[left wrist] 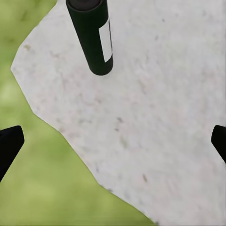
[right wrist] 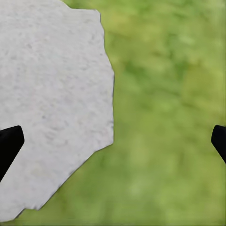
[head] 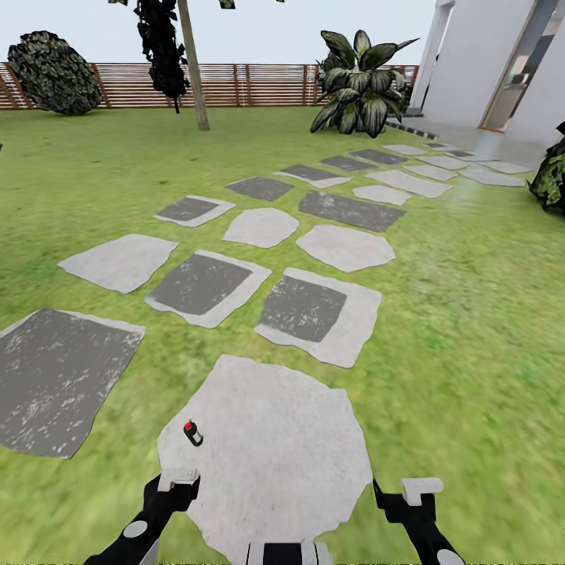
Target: Pick up the pesticide atomizer in the garden and spray insectifuge to fully cover both potted plants in the garden.
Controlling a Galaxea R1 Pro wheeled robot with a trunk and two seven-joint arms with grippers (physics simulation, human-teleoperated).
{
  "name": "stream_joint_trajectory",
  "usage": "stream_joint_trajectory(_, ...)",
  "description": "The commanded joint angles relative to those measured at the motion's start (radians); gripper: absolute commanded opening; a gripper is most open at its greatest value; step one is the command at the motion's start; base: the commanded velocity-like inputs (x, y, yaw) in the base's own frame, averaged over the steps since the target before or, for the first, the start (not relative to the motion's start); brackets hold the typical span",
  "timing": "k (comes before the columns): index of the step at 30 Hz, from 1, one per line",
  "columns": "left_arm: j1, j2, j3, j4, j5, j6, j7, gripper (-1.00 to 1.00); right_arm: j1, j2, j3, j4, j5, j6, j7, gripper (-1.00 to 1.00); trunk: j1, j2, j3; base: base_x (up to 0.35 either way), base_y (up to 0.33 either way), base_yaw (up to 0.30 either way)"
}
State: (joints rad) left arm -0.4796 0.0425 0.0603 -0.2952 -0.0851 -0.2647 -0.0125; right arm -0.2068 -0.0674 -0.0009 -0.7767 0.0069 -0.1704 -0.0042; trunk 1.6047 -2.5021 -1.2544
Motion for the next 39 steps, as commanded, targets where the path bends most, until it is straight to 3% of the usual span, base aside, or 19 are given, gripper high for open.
stream_joint_trajectory(1, -0.001, -0.001, 0.006, 0.001, -0.009, -0.003, -0.001, 1.0, 0.0, 0.0, 0.0, 0.001, 0.001, -0.003, 0.0, 1.0, 0.0, 0.0, -0.002, 0.0, 0.0, 0.0)
stream_joint_trajectory(39, -0.001, -0.007, 0.007, 0.001, -0.01, -0.004, -0.001, 1.0, 0.0, 0.0, 0.001, -0.005, 0.001, -0.004, 0.0, 1.0, 0.0, 0.0, -0.007, 0.131, 0.024, 0.0)
